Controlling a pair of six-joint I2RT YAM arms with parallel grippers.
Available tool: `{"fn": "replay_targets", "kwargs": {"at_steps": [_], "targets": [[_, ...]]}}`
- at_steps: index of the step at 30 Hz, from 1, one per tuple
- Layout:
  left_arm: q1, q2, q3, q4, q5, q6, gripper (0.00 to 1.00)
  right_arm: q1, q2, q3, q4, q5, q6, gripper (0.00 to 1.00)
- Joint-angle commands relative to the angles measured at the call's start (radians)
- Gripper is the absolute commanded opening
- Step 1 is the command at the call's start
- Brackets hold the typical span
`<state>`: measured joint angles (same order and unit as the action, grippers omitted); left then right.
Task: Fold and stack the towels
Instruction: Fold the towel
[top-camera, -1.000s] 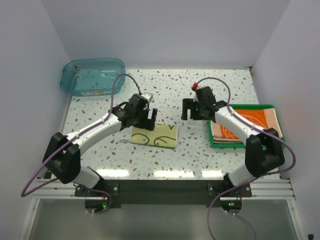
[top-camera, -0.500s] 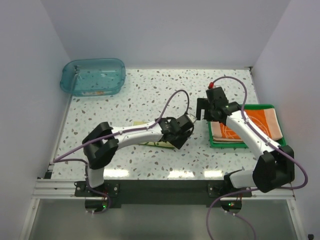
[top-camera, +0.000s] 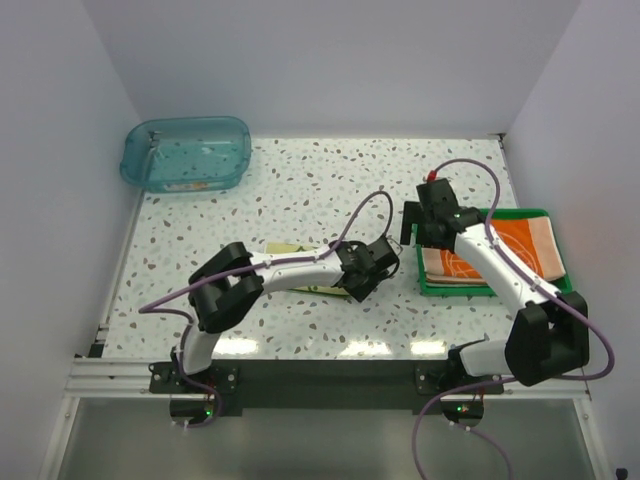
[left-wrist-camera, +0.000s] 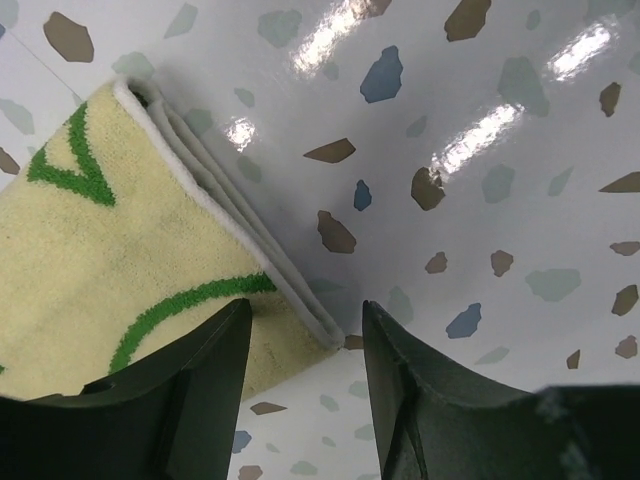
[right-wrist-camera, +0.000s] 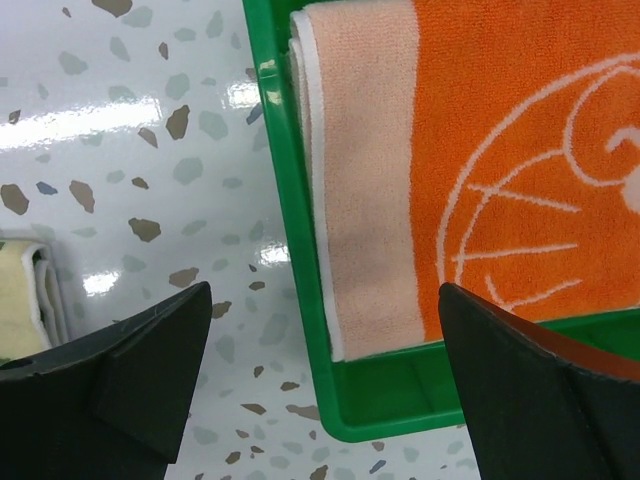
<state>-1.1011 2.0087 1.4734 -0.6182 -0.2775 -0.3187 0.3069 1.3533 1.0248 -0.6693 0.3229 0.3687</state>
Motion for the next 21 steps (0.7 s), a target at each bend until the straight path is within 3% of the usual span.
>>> {"fn": "replay_targets", "kwargs": {"at_steps": [1, 9, 11, 14, 18, 21], "targets": [[0.004, 0.035, 0.011, -0.003, -0.014, 0.009, 0.53, 0.011, -0.046, 0.011, -0.006, -0.033, 0.022, 0.99], [0.004, 0.065, -0.033, -0.020, -0.078, -0.011, 0.52, 0.008, -0.046, 0.012, 0.017, -0.064, 0.029, 0.99], [0.015, 0.068, -0.065, -0.017, -0.092, -0.023, 0.38, 0.008, -0.051, 0.014, 0.025, -0.088, 0.033, 0.99], [0.036, 0.053, -0.100, 0.001, -0.091, -0.034, 0.27, 0.009, -0.054, 0.014, 0.034, -0.117, 0.039, 0.99], [0.098, -0.013, -0.178, 0.064, -0.051, -0.045, 0.04, 0.008, -0.045, 0.017, 0.066, -0.192, 0.067, 0.99], [0.156, -0.098, -0.247, 0.150, 0.045, -0.051, 0.00, 0.008, -0.030, 0.009, 0.109, -0.281, 0.122, 0.99]]}}
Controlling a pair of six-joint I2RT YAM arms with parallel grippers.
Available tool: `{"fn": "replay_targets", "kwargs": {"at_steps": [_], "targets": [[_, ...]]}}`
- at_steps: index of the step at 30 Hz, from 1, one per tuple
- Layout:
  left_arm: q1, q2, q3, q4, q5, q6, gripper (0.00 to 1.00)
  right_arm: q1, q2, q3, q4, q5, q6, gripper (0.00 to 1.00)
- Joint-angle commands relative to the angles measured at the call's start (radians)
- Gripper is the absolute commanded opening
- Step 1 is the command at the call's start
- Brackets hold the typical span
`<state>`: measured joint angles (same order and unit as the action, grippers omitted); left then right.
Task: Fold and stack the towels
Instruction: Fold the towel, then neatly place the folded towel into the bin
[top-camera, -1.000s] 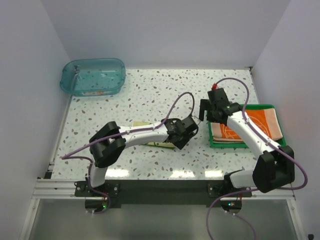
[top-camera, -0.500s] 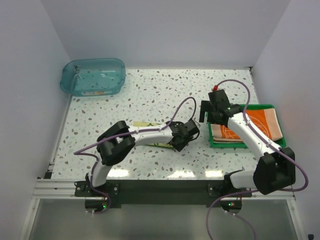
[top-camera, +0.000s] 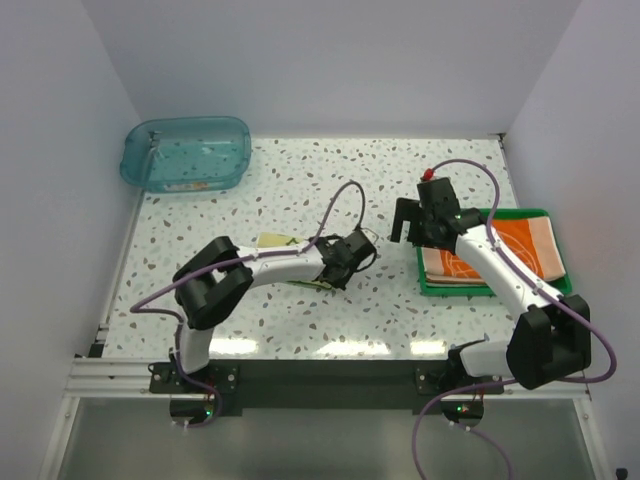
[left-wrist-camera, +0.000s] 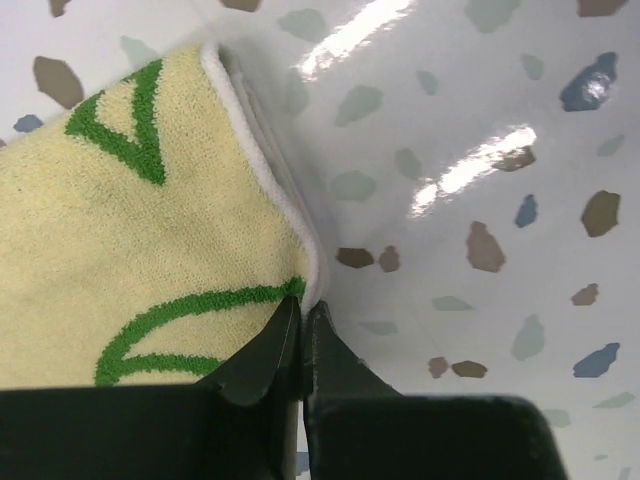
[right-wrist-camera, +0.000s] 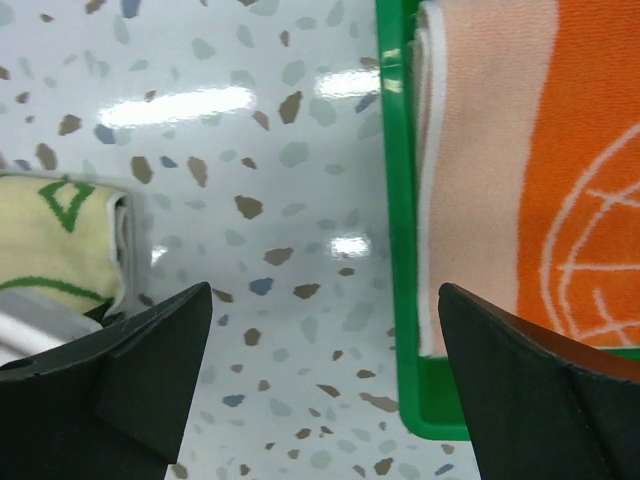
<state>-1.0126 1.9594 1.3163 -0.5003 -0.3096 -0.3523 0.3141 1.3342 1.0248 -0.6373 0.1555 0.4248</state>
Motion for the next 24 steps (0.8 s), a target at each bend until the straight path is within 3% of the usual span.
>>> {"fn": "replay_targets", "kwargs": {"at_steps": [1, 8, 18, 24], "targets": [[0.090, -0.072, -0.107, 0.054, 0.098, -0.020, 0.00, 0.000, -0.007, 0.005, 0.094, -0.141, 0.103, 0.99], [0.120, -0.203, -0.150, 0.115, 0.168, -0.031, 0.00, 0.016, 0.097, -0.060, 0.347, -0.387, 0.334, 0.98], [0.137, -0.244, -0.137, 0.106, 0.176, -0.054, 0.00, 0.135, 0.285, -0.147, 0.626, -0.433, 0.581, 0.98], [0.138, -0.232, -0.118, 0.103, 0.182, -0.062, 0.00, 0.198, 0.342, -0.183, 0.708, -0.459, 0.666, 0.97]]}}
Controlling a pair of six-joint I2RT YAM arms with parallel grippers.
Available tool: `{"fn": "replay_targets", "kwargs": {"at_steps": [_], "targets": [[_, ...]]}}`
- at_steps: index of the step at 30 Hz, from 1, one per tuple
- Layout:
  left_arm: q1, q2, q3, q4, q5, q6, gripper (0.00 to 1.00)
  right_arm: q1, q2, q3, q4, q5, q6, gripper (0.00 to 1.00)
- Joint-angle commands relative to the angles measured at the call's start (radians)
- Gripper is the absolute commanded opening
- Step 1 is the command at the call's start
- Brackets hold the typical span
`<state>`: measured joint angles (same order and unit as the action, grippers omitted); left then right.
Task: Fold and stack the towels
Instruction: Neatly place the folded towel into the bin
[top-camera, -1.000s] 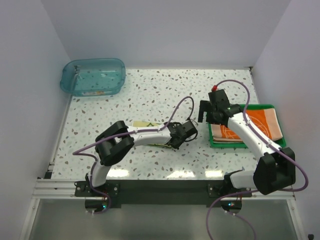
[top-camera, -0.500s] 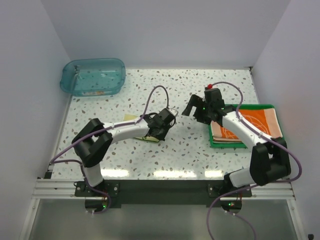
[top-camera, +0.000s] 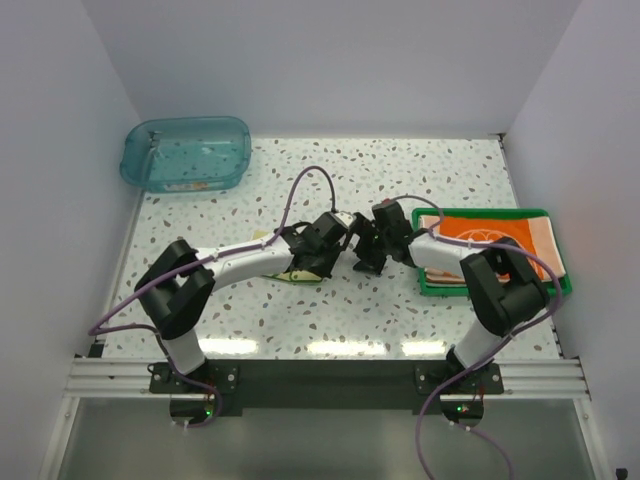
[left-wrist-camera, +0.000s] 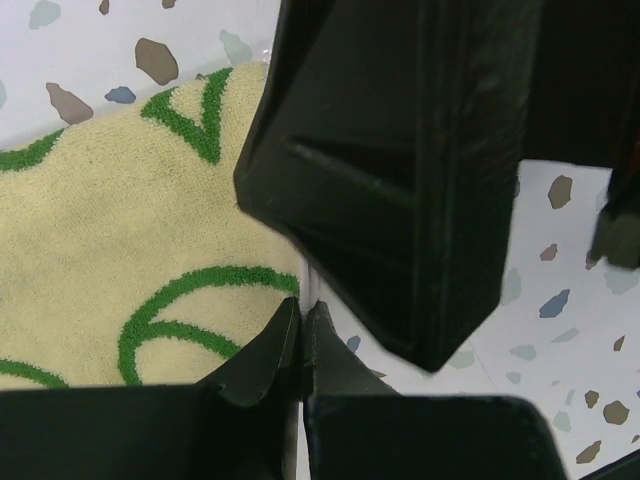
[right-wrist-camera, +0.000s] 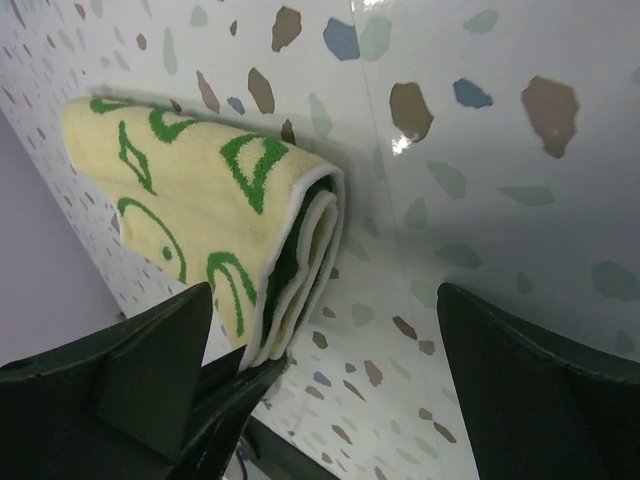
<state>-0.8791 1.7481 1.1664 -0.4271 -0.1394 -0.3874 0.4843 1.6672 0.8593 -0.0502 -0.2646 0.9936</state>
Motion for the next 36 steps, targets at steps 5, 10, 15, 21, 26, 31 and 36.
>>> {"fn": "replay_targets", "kwargs": {"at_steps": [5, 10, 15, 21, 26, 31, 36], "targets": [[0.005, -0.010, 0.042, 0.027, 0.017, -0.030, 0.00, 0.063, 0.046, -0.068, 0.202, -0.031, 0.169, 0.95], [0.005, 0.004, 0.052, 0.022, 0.015, -0.034, 0.00, 0.094, 0.097, -0.098, 0.305, -0.030, 0.252, 0.86], [0.005, 0.008, 0.055, 0.016, 0.004, -0.053, 0.00, 0.119, 0.131, -0.089, 0.348, -0.033, 0.281, 0.74], [0.005, 0.031, 0.067, -0.006, -0.006, -0.067, 0.00, 0.122, 0.085, -0.068, 0.284, 0.014, 0.238, 0.39], [0.005, 0.002, 0.072, -0.002, -0.002, -0.067, 0.33, 0.122, 0.039, -0.016, 0.136, 0.056, 0.146, 0.04], [0.006, -0.058, 0.076, -0.007, -0.008, -0.053, 0.57, 0.120, -0.001, 0.102, -0.124, 0.097, -0.064, 0.00], [0.051, -0.156, 0.078, -0.030, -0.038, -0.027, 0.90, 0.106, -0.006, 0.274, -0.486, 0.201, -0.353, 0.00]]}}
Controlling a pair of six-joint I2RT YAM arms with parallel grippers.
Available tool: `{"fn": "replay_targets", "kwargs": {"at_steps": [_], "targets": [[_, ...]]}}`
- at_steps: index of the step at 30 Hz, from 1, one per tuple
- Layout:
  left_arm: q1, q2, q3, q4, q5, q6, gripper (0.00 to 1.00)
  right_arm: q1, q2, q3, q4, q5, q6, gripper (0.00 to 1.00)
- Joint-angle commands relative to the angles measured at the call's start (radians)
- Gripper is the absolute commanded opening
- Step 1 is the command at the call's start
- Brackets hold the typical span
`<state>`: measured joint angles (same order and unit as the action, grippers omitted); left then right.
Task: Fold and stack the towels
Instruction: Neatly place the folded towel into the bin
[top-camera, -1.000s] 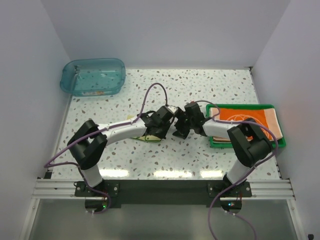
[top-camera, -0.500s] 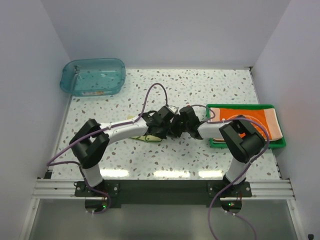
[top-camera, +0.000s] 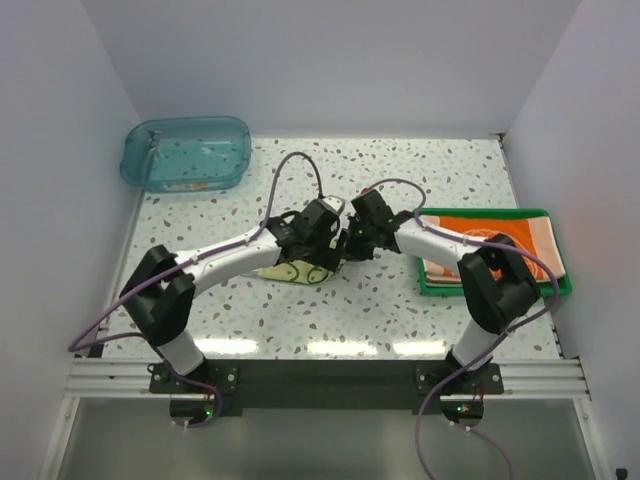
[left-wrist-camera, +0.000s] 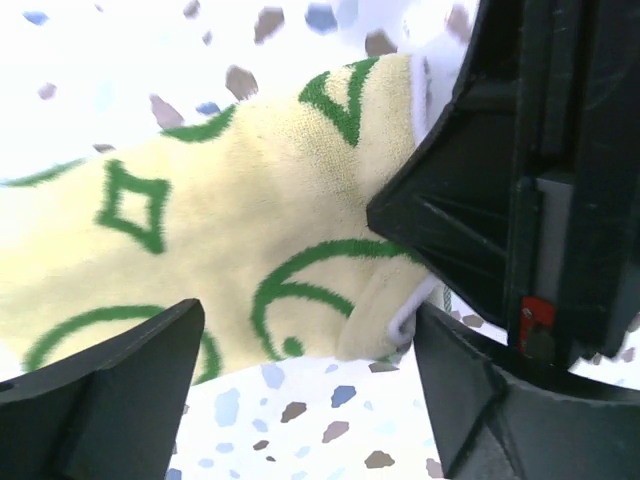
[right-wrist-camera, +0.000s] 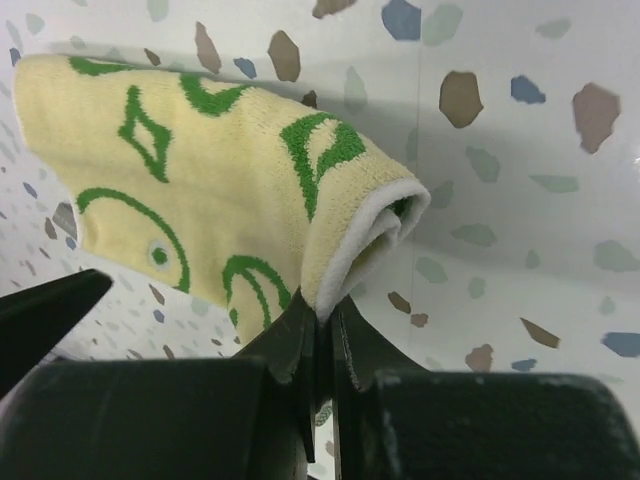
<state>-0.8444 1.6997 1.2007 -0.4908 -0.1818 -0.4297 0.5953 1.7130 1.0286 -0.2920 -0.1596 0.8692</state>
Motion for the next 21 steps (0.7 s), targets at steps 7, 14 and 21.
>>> {"fn": "replay_targets", "kwargs": {"at_steps": [7, 14, 21], "targets": [[0.217, -0.259, -0.064, 0.052, -0.033, 0.077, 1.00, -0.064, -0.141, 0.266, -0.582, 0.320, -0.488, 0.00], [0.370, -0.311, -0.176, 0.042, -0.182, 0.155, 1.00, -0.133, -0.174, 0.447, -0.835, 0.639, -0.720, 0.00], [0.389, -0.341, -0.230, 0.089, -0.242, 0.172, 1.00, -0.261, -0.197, 0.435, -0.829, 0.848, -0.852, 0.00]]}}
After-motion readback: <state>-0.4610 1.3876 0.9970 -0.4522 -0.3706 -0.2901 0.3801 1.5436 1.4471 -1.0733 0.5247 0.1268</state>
